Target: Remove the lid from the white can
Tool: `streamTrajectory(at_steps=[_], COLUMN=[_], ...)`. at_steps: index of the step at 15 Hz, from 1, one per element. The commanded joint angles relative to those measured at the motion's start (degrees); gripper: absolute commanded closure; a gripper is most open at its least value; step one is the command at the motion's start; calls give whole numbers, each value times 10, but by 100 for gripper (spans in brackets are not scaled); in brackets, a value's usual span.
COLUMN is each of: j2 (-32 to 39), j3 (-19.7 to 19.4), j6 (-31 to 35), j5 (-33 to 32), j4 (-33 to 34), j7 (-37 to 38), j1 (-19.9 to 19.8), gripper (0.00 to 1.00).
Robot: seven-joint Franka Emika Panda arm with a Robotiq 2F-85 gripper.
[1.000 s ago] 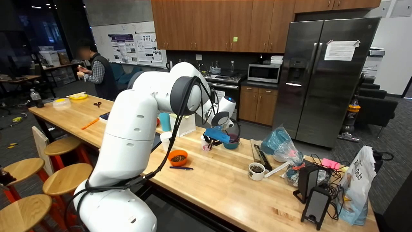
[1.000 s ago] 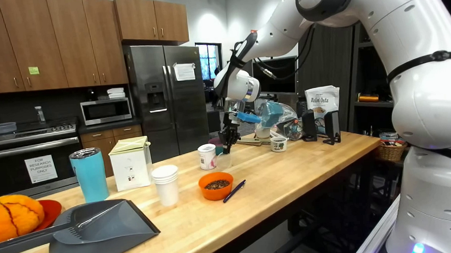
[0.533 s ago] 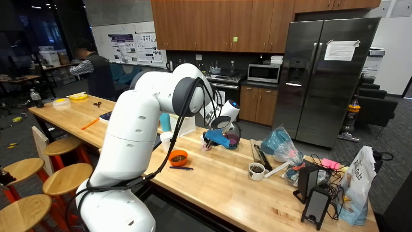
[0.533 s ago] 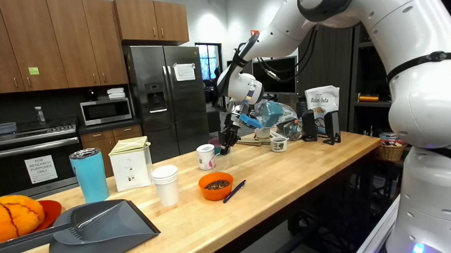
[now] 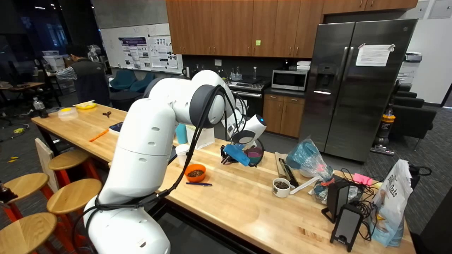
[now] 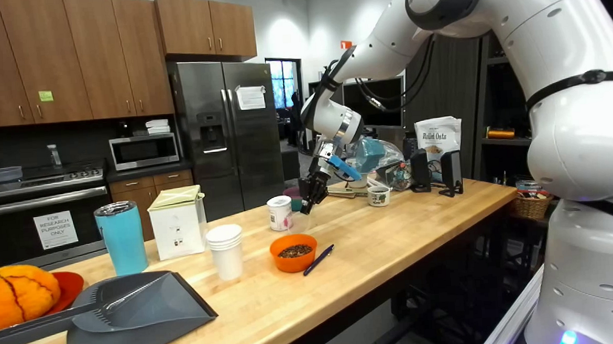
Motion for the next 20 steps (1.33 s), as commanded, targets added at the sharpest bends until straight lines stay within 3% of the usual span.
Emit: streamTrajectory(at_steps=[1,8,17,18,20], j2=[1,2,-13,-13,-13], j3=[-10,-40,-60,-59,-57], j6=[-89,-125,-25,-24,-23], j5=[36,47,-29,-37,-55], j4=[3,-1,-14,-14,-13], j7=[12,44,163,171,182], j1=[-8,10,51,52,53], gripper=[98,98,98,66,61])
